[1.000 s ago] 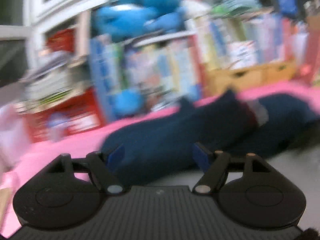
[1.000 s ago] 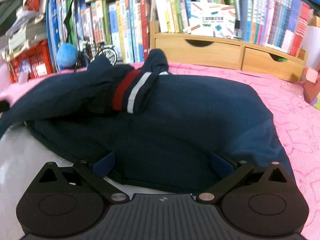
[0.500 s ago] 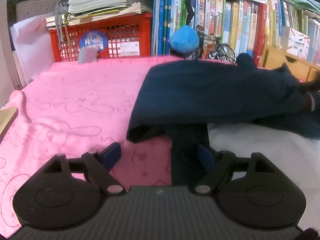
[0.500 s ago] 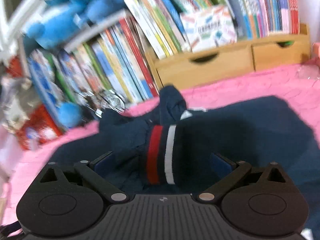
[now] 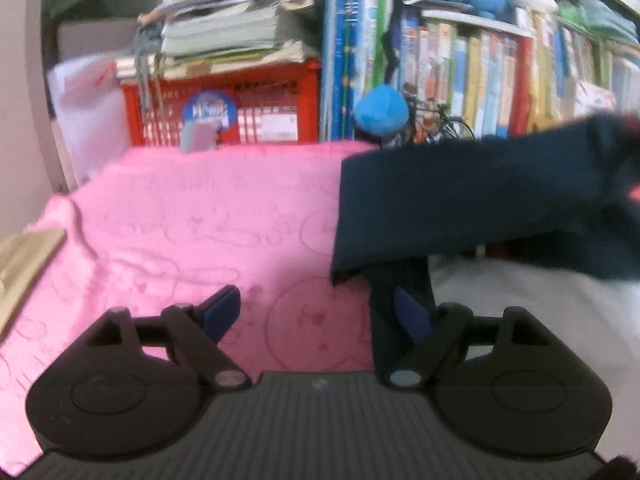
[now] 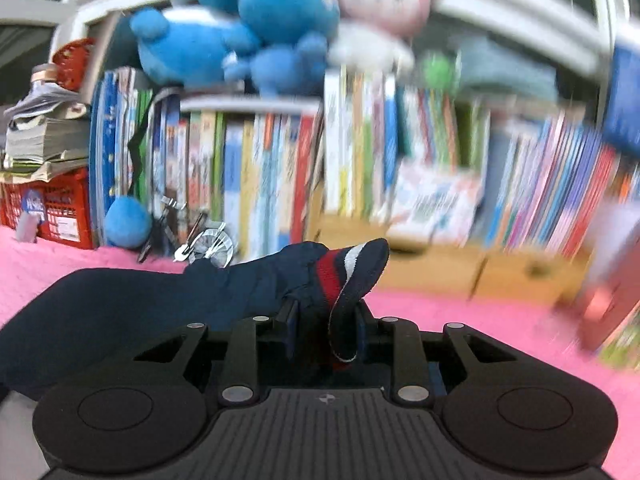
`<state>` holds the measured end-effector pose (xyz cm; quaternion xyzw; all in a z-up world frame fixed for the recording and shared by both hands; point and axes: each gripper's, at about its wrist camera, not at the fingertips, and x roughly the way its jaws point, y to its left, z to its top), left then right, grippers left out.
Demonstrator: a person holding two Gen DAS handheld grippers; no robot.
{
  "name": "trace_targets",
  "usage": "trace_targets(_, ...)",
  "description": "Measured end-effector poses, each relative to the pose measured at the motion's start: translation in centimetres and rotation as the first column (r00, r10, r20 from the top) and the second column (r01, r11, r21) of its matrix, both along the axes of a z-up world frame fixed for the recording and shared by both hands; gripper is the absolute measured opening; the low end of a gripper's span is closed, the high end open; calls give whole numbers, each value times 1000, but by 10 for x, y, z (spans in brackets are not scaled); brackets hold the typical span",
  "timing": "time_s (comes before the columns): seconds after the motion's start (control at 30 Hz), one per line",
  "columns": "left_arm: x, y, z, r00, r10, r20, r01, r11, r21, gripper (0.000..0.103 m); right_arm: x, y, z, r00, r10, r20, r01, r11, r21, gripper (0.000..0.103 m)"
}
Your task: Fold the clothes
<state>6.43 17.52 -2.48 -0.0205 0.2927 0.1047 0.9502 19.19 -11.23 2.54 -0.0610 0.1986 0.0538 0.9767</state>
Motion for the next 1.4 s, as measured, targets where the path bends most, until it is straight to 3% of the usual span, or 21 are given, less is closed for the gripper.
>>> trace_targets(0.27,0,-16,36,994,-48,97,44,998,50,85,7,-44,-11,998,-37,-46,39,998,44,30)
trace_targets(0.4,11,-32,50,982,-115,152,104,991,82,85,10,-66,-17,996,-55,-70,60,996,65,30)
trace_targets(0.53,37,-51,36,986,-127,110,106,978,182,85,17,-78,-34,988,-36,-148,51,994,99,32)
trace_targets(0.63,55,-52,3,998,-62,-9,62,952,300,84,22,-82,-50,979,-23,-200,41,996,83,41)
trace_targets(0.73,52,-37,-19,996,-35,-78,58,946,317,85,25,-86,-64,966,7,-257,13,997,77,63)
trace_targets(0.87,43,-23,1,998,18,-61,4,944,331,83,18,-84,-67,968,50,-246,-32,997,76,74)
trace_targets(0.93,41,-22,19,1000,23,-15,-17,946,325,82,14,-83,-65,968,87,-235,-63,992,108,75)
trace_targets(1.03,51,-35,49,995,-71,67,57,979,194,82,21,-75,-68,963,114,-246,-78,986,150,76)
trace_targets(1.1,65,-54,52,985,-141,100,127,983,134,83,25,-64,-72,957,132,-259,-95,984,152,76)
trace_targets(1.17,87,-71,44,980,-177,92,167,980,110,82,25,-54,-72,953,153,-260,-125,984,124,76)
trace_targets(1.27,114,-81,17,985,-171,-1,169,978,124,75,21,-51,-67,951,162,-262,-148,986,74,77)
trace_targets(1.4,111,-75,-16,986,-162,-39,166,979,117,77,8,-75,-54,964,82,-251,-77,997,29,91)
